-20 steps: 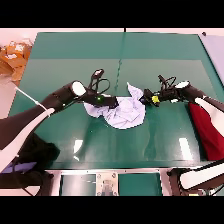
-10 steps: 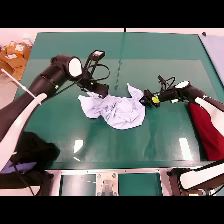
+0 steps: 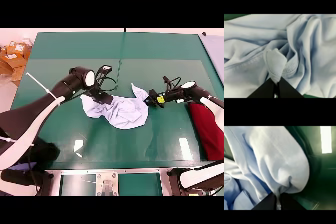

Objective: Fold the shirts.

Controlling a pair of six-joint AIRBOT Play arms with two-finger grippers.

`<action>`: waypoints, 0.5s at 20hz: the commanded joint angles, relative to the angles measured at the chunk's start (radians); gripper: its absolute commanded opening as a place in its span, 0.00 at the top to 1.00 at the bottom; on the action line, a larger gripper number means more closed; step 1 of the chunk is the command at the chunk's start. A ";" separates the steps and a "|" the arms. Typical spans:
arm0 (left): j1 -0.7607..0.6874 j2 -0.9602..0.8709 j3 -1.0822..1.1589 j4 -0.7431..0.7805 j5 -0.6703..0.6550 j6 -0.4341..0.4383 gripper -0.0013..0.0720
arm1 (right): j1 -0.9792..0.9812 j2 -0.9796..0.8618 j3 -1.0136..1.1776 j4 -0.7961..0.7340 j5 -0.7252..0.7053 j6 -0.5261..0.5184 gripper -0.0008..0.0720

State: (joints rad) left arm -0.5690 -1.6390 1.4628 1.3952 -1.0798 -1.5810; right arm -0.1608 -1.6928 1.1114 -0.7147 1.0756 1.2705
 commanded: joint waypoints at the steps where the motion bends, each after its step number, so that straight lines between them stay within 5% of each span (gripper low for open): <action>1: 0.011 0.002 0.016 0.183 -0.127 0.008 0.96 | -0.090 0.002 0.040 0.007 0.081 0.000 0.96; 4: 0.106 0.095 0.018 0.299 -0.213 -0.011 0.96 | -0.221 0.030 0.126 0.008 0.213 0.000 0.96; 10: 0.274 0.332 0.019 0.232 -0.121 -0.025 0.96 | -0.324 0.225 0.167 0.148 0.255 -0.031 0.96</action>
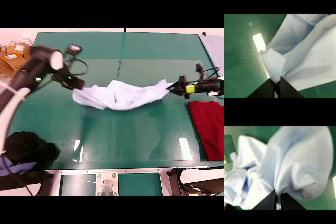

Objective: Fold the shirts.

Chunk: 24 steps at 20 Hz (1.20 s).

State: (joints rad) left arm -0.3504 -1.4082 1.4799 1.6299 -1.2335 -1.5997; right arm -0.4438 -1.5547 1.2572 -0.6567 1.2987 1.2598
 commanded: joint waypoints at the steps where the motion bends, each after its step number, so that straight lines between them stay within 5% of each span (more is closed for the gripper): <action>1: 0.055 0.145 0.002 0.002 0.053 -0.006 0.96 | -0.042 0.134 0.038 0.125 0.036 -0.024 0.96; 5: 0.055 0.340 0.102 0.002 0.077 -0.007 0.96 | -0.058 0.365 0.165 0.205 0.019 -0.023 0.96; 12: 0.055 0.539 0.320 -0.035 0.090 0.024 0.96 | -0.143 0.681 0.380 0.202 -0.211 -0.014 0.96; 19: 0.055 0.422 0.101 -0.019 0.087 0.008 0.96 | -0.076 0.611 0.178 0.117 -0.158 -0.012 0.96; 24: 0.055 0.109 -0.127 -0.085 0.295 0.000 0.96 | 0.136 0.332 -0.128 -0.037 -0.336 -0.051 0.96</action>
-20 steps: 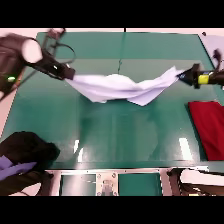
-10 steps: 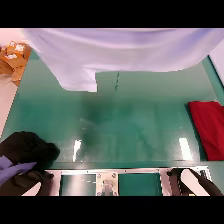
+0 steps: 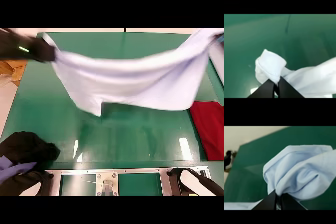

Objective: Fold the shirts.

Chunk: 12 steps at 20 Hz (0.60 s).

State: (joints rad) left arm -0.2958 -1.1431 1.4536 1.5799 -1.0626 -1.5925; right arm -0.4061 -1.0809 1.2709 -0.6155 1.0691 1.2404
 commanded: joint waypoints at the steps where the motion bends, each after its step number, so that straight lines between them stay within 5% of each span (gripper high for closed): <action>1: 0.001 -0.248 -0.095 -0.045 0.189 -0.008 0.96 | 0.122 -0.227 -0.150 -0.077 -0.143 -0.034 0.96; 6: 0.001 -0.558 0.047 -0.156 0.374 -0.004 0.95 | 0.148 -0.557 -0.050 -0.048 -0.194 -0.033 0.93; 8: 0.013 -0.581 0.097 -0.145 0.364 -0.004 0.93 | 0.133 -0.590 0.003 -0.050 -0.186 -0.033 0.52; 9: 0.033 -0.577 0.129 -0.146 0.331 -0.004 0.50 | 0.116 -0.587 0.032 -0.051 -0.163 -0.033 0.42; 10: 0.061 -0.576 0.174 -0.146 0.261 -0.004 0.31 | 0.085 -0.584 0.073 -0.051 -0.105 -0.028 0.42; 12: 0.145 -0.576 0.293 -0.148 0.030 0.042 0.32 | -0.003 -0.572 0.149 -0.051 0.062 -0.022 0.60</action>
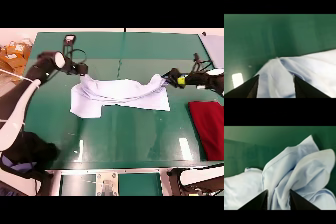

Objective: Fold the shirts.

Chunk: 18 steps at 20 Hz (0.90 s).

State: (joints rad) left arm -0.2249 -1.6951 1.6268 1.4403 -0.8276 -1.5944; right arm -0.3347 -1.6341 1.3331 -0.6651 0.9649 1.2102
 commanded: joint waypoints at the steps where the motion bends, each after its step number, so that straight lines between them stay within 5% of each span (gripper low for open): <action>1: 0.116 -0.024 0.168 -0.009 -0.298 0.079 0.32 | -0.119 -0.006 0.097 -0.002 0.227 0.008 0.64; 6: 0.343 -0.027 0.181 -0.293 -0.588 0.239 0.32 | -0.312 0.137 -0.116 -0.034 0.322 0.003 0.64; 8: 0.412 -0.027 0.078 -0.410 -0.595 0.298 0.32 | -0.359 0.199 -0.261 -0.079 0.303 0.006 0.64; 13: 0.459 -0.027 -0.187 -0.427 -0.558 0.381 0.32 | -0.327 0.234 -0.557 -0.095 0.180 0.025 0.63; 18: 0.459 -0.029 -0.214 -0.499 -0.534 0.403 0.32 | -0.151 0.215 -0.632 -0.016 -0.028 0.053 0.61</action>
State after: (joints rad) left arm 0.2264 -1.7233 1.4429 0.9951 -1.3731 -1.2194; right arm -0.5674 -1.4109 0.7513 -0.7341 1.0672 1.2469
